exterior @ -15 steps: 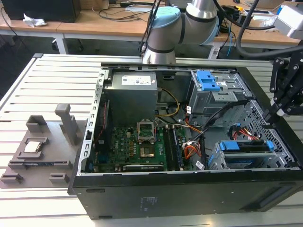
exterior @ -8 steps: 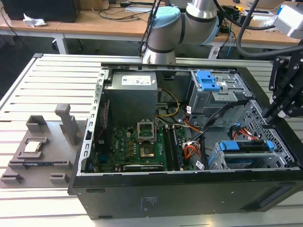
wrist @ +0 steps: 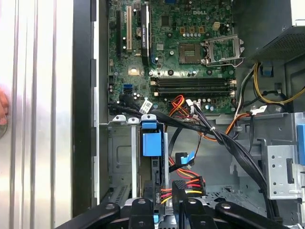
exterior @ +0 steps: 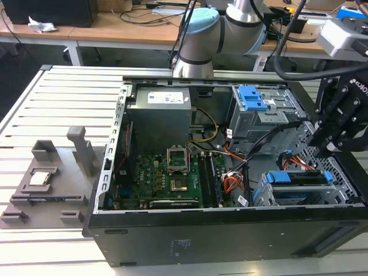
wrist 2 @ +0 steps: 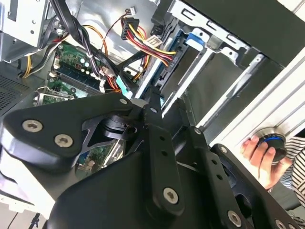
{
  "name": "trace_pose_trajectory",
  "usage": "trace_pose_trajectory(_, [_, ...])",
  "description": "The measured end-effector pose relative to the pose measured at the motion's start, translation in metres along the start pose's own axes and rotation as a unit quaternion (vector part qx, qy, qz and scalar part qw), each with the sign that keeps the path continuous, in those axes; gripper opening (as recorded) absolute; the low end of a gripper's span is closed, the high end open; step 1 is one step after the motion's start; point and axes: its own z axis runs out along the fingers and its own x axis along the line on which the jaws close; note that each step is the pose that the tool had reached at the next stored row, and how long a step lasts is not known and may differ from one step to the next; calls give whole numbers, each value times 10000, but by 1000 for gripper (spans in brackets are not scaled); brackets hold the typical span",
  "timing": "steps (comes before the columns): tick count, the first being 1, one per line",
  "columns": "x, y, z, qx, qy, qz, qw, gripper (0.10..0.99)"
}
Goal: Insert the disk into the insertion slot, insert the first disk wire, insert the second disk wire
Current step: 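Insert the second disk wire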
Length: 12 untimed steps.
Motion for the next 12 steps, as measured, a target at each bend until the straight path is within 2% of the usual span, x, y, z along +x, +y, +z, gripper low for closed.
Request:
trace_pose_trajectory(2, [-35,48,80,0,-1,0,10000,302])
trace_pose_trajectory(4, [-52,65,125,0,0,0,10000,302])
trace_pose_trajectory(6, [-92,81,208,0,0,0,10000,302])
trace_pose_trajectory(12, [-204,91,260,0,0,0,10000,302])
